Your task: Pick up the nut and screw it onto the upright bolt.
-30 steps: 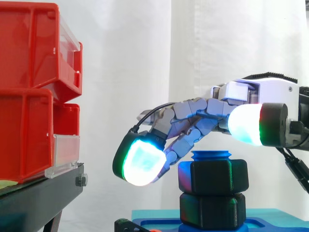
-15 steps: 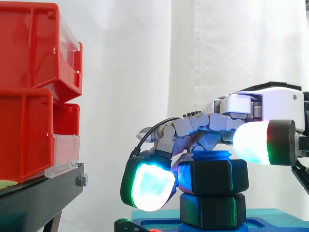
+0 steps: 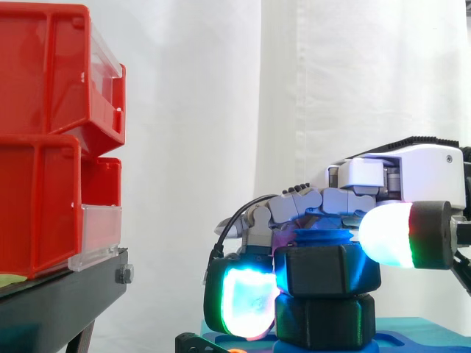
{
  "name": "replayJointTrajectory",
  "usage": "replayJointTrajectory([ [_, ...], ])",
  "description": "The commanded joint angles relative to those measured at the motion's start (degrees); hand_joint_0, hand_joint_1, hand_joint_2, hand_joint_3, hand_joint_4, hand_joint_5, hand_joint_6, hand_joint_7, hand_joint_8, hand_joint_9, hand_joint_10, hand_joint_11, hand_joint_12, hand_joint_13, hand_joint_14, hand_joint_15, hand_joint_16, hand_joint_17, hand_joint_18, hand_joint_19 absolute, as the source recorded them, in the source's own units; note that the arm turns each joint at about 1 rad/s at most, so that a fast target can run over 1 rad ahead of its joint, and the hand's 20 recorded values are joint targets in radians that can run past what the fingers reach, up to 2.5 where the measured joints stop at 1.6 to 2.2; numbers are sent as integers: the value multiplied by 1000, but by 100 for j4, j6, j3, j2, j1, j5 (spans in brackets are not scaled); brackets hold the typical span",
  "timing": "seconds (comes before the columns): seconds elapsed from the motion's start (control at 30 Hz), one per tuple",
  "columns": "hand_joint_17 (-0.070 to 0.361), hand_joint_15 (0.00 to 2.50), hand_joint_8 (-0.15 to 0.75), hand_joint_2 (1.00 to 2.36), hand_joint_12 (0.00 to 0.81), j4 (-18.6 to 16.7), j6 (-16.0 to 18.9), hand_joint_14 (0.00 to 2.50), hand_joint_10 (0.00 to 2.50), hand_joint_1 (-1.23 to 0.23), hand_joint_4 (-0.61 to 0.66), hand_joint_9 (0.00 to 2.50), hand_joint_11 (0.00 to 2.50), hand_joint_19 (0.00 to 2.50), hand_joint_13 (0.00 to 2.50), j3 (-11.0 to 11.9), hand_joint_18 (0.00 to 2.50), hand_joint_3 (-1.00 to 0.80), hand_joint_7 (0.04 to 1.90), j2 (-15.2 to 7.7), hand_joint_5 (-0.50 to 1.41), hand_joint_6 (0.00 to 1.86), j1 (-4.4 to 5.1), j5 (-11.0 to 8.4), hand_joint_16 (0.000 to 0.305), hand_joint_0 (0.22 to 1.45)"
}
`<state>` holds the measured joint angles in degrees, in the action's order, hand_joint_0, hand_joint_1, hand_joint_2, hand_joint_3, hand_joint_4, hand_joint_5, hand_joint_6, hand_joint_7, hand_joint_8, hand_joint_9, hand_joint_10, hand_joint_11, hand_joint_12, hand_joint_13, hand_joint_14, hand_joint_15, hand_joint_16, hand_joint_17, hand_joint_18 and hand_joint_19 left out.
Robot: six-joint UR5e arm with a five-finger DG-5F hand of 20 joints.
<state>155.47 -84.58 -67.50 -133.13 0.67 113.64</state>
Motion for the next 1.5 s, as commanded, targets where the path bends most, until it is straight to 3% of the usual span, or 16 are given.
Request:
replayJointTrajectory([
  [0.0,71,0,243,1000,267,1,-5,0,0,-65,189,822,0,22,511,0,227,-500,1404,-3,0,541,-14,0,31,459],
  [0.67,55,0,240,1000,187,18,3,0,0,-94,113,1154,0,181,812,-9,566,-500,1163,-3,26,659,-269,88,25,472],
  [0.73,57,0,239,1000,190,18,-14,0,0,-94,123,1156,0,177,816,-9,565,-500,1189,-3,26,643,-304,114,25,467],
  [0.8,67,0,235,1000,199,18,-23,0,0,-83,170,1131,0,165,786,-9,527,-500,1441,-3,28,509,-322,123,30,457],
  [1.23,88,0,213,1000,230,1,-49,0,0,-79,246,1036,0,173,721,-18,484,-500,1086,-3,-42,504,-296,132,39,427],
  [1.37,96,0,209,1000,247,-122,-58,0,0,-93,254,946,0,164,663,-220,440,-500,929,-3,-80,504,-252,123,43,408],
  [1.47,101,0,217,1000,263,-280,-41,0,0,-100,228,882,0,148,620,-246,402,-500,838,6,-103,503,-225,114,45,398],
])
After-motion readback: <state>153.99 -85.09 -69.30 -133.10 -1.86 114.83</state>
